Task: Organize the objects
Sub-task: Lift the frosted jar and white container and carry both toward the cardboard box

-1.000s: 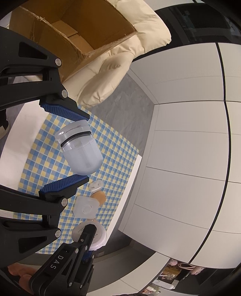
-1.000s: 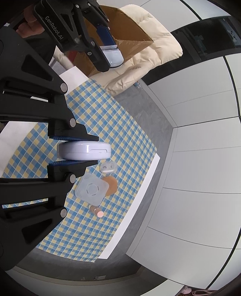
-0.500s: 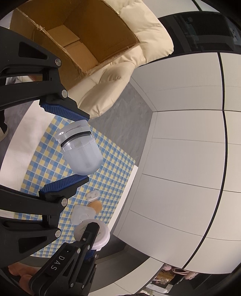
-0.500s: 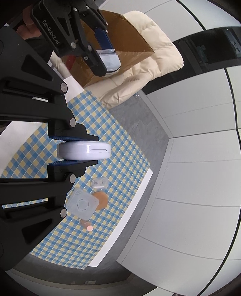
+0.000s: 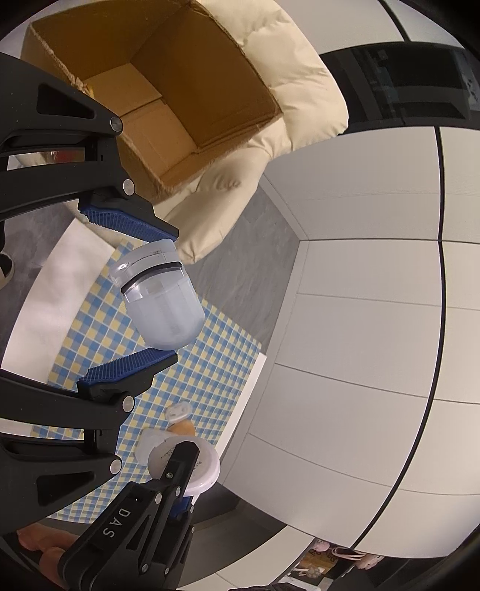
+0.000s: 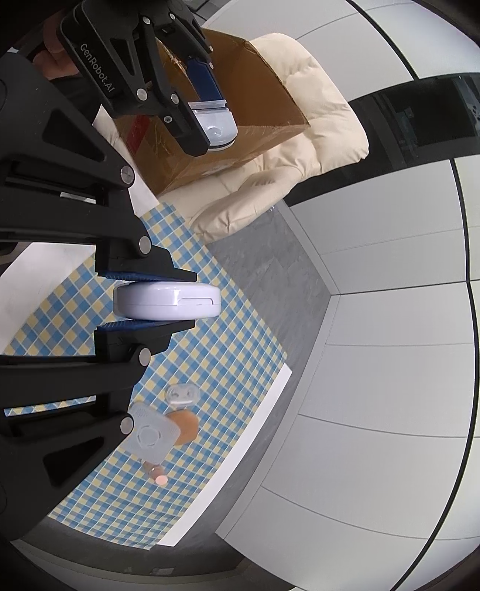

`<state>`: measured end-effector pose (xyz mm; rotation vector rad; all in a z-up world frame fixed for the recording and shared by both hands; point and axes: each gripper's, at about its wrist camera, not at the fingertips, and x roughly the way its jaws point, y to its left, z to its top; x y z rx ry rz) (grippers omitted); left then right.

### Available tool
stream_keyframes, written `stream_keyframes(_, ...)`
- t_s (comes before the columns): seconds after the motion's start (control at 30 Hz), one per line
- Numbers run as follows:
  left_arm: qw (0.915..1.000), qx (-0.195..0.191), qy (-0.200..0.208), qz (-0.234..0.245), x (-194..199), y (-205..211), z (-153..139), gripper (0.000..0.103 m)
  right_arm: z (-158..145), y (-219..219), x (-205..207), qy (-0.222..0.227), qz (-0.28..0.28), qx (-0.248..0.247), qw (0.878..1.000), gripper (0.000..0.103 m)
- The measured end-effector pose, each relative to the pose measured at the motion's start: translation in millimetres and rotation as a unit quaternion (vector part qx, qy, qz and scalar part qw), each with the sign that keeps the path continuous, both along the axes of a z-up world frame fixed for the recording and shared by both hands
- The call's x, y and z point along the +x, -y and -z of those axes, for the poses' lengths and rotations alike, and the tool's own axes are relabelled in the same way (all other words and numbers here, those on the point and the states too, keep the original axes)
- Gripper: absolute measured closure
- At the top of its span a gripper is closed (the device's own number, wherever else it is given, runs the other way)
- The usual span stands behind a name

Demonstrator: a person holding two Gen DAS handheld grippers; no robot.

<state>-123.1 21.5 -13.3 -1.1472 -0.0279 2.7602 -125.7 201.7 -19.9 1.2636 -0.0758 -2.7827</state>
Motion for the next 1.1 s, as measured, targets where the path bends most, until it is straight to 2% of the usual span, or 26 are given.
stream_keyframes(1.1, 0.9967, 0.001, 0.000, -0.081, 16, 87, 2, 0.044, -1, 96, -24, 0.000, -0.069, -0.001, 0.998, 0.086)
